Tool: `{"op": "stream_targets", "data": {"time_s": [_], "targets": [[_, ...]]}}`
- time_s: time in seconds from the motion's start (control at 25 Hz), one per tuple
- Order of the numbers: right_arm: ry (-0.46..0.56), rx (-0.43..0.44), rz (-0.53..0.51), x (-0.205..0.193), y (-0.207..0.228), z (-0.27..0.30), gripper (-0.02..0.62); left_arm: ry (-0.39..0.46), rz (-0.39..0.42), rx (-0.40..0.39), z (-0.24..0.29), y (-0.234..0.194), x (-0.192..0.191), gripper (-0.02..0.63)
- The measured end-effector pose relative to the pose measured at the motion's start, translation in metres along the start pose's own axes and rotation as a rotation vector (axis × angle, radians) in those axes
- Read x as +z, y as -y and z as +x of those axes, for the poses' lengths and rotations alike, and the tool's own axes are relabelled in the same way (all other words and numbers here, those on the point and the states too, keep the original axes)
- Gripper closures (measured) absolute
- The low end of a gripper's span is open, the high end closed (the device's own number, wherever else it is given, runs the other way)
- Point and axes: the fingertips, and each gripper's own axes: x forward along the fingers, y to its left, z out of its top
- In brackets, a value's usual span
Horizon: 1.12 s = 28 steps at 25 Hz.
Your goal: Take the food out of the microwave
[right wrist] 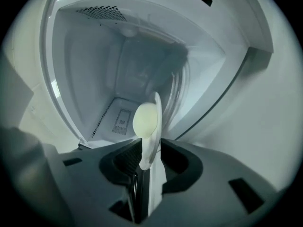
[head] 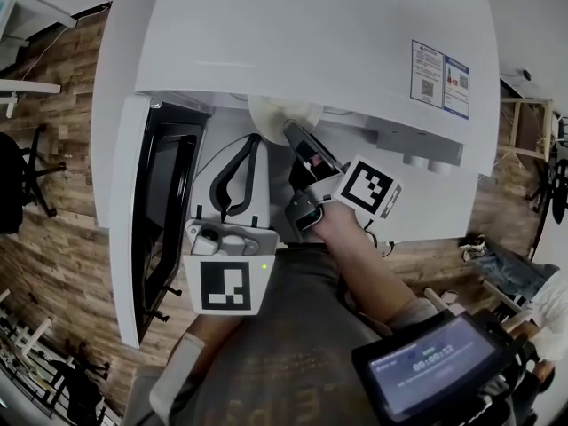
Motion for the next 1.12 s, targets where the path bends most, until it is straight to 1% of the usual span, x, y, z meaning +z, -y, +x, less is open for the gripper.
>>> {"op": "stream_targets", "data": {"time_s": [0.16, 0.28, 0.44, 0.6, 0.64, 0.72, 0.84, 0.96, 1.12], "targets": [[0.001, -0.007, -0.013, 0.002, 0.003, 0.007, 0.470, -0.002, 0.010, 0.006, -0.001, -0.003, 0.000, 0.598], [-0.007, -0.006, -0.043, 0.000, 0.002, 0.010, 0.510, -0.010, 0.022, 0.009, -0.002, -0.004, -0.002, 0.598], [-0.021, -0.002, -0.037, -0.002, 0.003, 0.007, 0.521, -0.007, 0.020, 0.019, -0.006, 0.000, -0.001, 0.598], [-0.035, -0.004, -0.050, -0.002, 0.003, -0.001, 0.554, 0.006, 0.055, 0.025, -0.009, 0.000, 0.004, 0.598], [-0.045, -0.007, -0.041, -0.004, 0.004, -0.002, 0.554, 0.006, 0.051, 0.033, -0.010, -0.002, 0.004, 0.598], [-0.058, -0.020, 0.013, -0.008, 0.010, -0.005, 0.557, 0.003, 0.031, 0.059, -0.013, -0.005, 0.004, 0.598], [-0.059, -0.008, 0.085, -0.012, 0.011, -0.008, 0.557, 0.018, 0.041, 0.077, -0.019, -0.006, 0.010, 0.598], [-0.065, -0.018, 0.073, -0.009, 0.010, -0.013, 0.552, 0.031, 0.043, 0.081, -0.022, -0.001, 0.014, 0.598], [-0.073, 0.016, 0.073, -0.009, 0.002, -0.019, 0.551, 0.030, 0.043, 0.082, -0.026, 0.010, 0.013, 0.598]]}}
